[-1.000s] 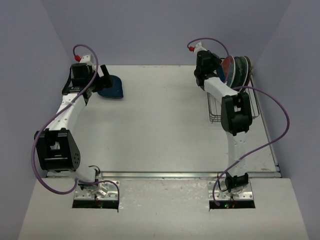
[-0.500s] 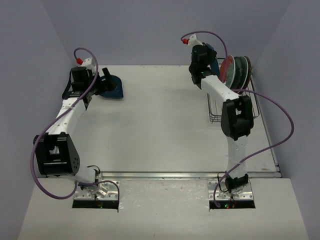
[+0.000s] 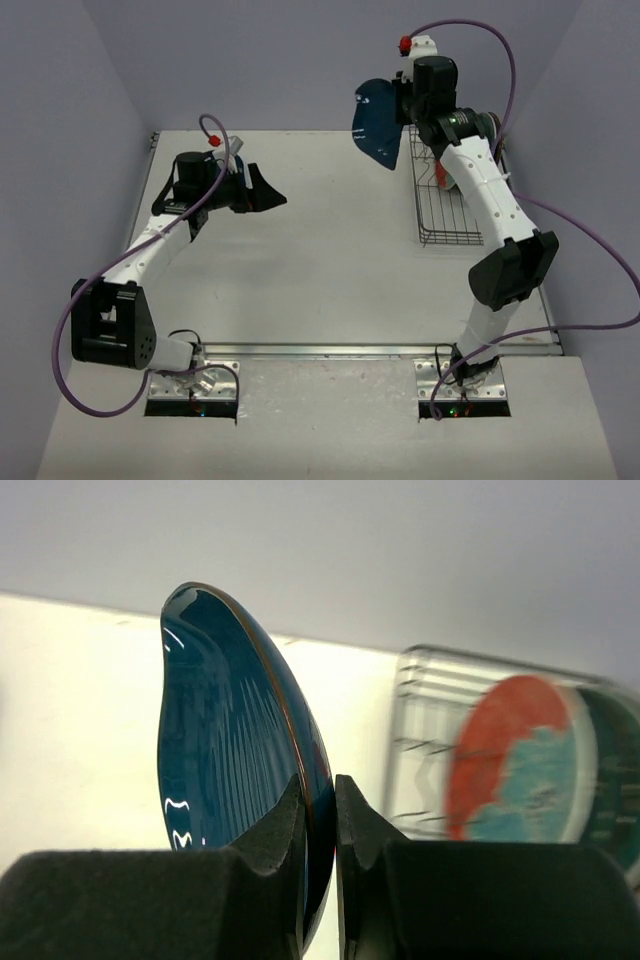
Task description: Unload the plates from the dish rack
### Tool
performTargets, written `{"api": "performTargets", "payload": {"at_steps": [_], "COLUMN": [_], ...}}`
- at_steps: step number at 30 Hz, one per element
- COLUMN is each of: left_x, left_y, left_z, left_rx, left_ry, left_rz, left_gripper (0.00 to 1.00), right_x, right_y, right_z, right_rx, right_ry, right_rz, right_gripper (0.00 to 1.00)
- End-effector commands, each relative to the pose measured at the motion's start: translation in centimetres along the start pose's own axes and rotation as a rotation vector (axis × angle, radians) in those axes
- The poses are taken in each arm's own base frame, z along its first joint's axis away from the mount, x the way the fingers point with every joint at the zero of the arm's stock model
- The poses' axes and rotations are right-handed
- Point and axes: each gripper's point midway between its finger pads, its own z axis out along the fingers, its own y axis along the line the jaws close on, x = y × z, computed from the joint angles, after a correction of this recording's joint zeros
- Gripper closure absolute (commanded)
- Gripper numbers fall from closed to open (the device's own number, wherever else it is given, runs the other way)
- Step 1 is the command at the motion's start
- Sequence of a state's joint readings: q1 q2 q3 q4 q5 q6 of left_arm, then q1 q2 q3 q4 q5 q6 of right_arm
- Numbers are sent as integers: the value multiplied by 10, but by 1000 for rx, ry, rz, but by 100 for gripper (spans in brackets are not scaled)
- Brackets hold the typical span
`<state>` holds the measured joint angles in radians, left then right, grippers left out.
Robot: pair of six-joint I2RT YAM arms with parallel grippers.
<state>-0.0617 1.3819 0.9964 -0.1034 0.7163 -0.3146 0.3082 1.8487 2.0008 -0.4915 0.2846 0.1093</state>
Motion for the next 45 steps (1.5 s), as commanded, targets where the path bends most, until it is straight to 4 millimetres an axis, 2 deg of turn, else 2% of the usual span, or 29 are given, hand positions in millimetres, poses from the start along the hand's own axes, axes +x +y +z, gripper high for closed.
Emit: {"api": "performTargets", "payload": {"at_steps": [1,7,11,16,20,27,29,32,33,36,37,38,39,40,42,44,45], "left_x": [4,8,11,20,22,25,25,19,16,4,-3,-8,-10,-17,-13,-34,-36], "left_y": [-50,-66,-62,-52,-52,-57,-58,-51,-48,-35,-23,-14,-9,6,31,51,61], "left_z": [2,13,20,29,31,26,24,17,15,6,1,-3,-4,-10,-12,-20,-22], "left_rx": [180,249,245,228,244,274,274,255,249,226,204,185,175,148,95,77,61], "left_ry": [22,43,60,93,102,100,87,61,52,19,-2,-13,-14,-29,20,-16,-15], "left_rz": [16,-18,-46,-96,-113,-126,-119,-124,-129,-151,-167,-177,-178,-189,-243,-222,-222], "left_gripper": [14,21,27,37,47,83,97,100,100,100,100,100,100,100,100,100,100], "right_x": [-14,2,19,26,29,37,42,53,56,64,67,68,69,72,76,80,81], "right_y": [74,129,162,181,192,196,197,201,202,203,202,201,199,196,191,188,187], "right_z": [-37,-59,-72,-82,-89,-91,-93,-93,-91,-88,-86,-83,-81,-78,-72,-70,-69], "right_rx": [-370,-552,-640,-690,-718,-727,-736,-752,-754,-748,-739,-724,-706,-685,-646,-627,-621], "right_ry": [-17,54,114,146,154,171,185,213,224,244,250,251,251,260,265,272,272], "right_rz": [240,288,304,332,346,367,374,371,367,357,354,350,348,346,338,334,331], "right_gripper": [100,100,100,100,100,100,100,100,93,57,38,13,3,1,1,1,1]}}
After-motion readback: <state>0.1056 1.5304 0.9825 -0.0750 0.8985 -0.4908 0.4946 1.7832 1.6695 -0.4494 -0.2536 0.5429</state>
